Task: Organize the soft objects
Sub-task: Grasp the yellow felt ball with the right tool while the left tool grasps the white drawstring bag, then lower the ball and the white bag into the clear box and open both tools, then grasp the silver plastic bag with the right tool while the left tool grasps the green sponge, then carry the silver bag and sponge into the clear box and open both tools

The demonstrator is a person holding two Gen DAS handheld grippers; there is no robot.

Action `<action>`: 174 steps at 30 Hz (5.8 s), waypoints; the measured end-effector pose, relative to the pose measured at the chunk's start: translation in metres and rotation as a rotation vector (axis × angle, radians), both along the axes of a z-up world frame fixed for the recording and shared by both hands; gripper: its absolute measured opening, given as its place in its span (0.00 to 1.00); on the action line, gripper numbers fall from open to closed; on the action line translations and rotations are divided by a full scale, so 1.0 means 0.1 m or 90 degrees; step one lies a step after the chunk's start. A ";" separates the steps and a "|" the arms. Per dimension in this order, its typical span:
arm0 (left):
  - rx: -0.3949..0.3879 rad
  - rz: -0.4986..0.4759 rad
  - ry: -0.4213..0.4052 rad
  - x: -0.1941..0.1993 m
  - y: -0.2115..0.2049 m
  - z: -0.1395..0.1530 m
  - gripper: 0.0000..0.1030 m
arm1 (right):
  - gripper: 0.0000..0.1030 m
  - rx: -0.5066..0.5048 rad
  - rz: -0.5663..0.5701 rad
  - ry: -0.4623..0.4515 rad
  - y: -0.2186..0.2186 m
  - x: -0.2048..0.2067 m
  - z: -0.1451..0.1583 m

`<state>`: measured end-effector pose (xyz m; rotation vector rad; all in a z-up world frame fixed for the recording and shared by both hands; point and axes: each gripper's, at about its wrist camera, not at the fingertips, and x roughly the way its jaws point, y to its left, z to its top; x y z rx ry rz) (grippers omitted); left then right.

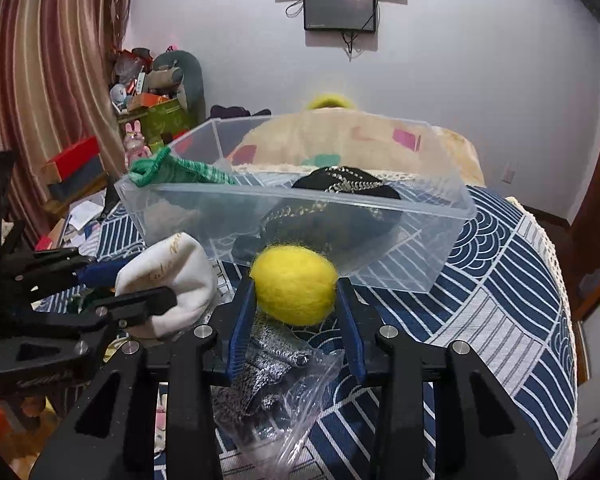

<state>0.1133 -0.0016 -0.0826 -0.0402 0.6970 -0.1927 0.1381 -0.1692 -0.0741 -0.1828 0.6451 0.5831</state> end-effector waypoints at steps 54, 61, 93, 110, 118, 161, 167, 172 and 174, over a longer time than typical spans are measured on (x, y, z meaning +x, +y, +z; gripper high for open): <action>0.057 0.042 -0.077 0.72 -0.14 0.49 0.45 | 0.38 -0.028 -0.080 -0.055 -0.13 0.41 0.36; 0.050 0.040 -0.076 0.60 -0.08 0.50 0.61 | 0.53 -0.021 -0.075 -0.061 -0.16 0.36 0.42; 0.029 0.090 -0.097 -0.56 0.25 0.42 0.98 | 0.70 0.012 0.016 -0.018 0.01 -0.25 0.10; -0.016 0.072 0.018 -0.42 0.41 -0.26 0.39 | 0.35 0.019 0.021 0.068 -0.13 -0.22 -0.21; -0.011 0.069 -0.015 -0.52 0.39 -0.19 0.32 | 0.28 0.046 -0.005 0.037 -0.41 -0.30 -0.06; 0.027 0.096 -0.082 0.54 0.45 0.55 0.32 | 0.28 0.050 -0.027 -0.025 0.09 0.45 0.40; 0.038 0.089 -0.071 0.62 0.41 0.47 0.32 | 0.32 0.035 -0.033 -0.005 0.10 0.49 0.35; 0.040 0.086 -0.049 0.66 0.38 0.39 0.32 | 0.56 0.029 -0.038 -0.010 0.03 0.42 0.37; 0.050 0.083 -0.053 0.63 0.36 0.38 0.32 | 0.58 0.022 -0.040 -0.025 0.00 0.36 0.39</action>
